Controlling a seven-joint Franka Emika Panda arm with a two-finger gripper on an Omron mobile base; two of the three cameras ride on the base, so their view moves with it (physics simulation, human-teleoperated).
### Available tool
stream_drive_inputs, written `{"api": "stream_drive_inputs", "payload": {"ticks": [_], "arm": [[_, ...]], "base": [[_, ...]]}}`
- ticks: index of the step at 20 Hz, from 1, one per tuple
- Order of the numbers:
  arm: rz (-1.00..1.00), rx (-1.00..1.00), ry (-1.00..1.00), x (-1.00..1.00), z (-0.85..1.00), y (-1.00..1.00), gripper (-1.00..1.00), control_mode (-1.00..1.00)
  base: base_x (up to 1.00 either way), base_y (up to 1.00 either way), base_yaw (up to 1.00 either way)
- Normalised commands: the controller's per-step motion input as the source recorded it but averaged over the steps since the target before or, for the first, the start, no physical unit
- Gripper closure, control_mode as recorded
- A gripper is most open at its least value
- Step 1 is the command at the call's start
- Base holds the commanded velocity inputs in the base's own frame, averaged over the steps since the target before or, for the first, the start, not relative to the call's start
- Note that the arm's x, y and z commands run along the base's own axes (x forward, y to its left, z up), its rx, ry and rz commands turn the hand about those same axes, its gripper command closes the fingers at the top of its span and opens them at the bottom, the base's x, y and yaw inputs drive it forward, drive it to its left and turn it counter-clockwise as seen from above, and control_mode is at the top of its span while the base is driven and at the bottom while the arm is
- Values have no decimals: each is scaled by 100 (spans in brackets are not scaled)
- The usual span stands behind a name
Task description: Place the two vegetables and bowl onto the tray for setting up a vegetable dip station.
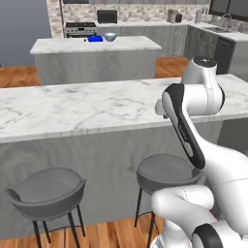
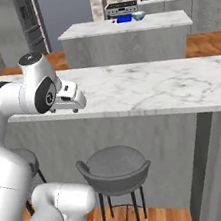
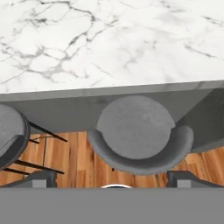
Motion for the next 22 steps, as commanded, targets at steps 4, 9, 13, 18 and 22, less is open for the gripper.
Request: {"api": "stream_drive_inputs", "payload": {"ticks": [4, 9, 13, 18, 22], "arm": [[0, 0, 0, 0, 0, 0, -100, 100], [0, 0, 0, 0, 0, 0, -100, 100], [0, 0, 0, 0, 0, 0, -100, 100], [0, 0, 0, 0, 0, 0, -100, 100], [0, 0, 0, 0, 0, 0, -100, 100]], "base": [[17, -75, 0], [19, -74, 0], [22, -72, 0], [32, -70, 0], [37, -68, 0]]}}
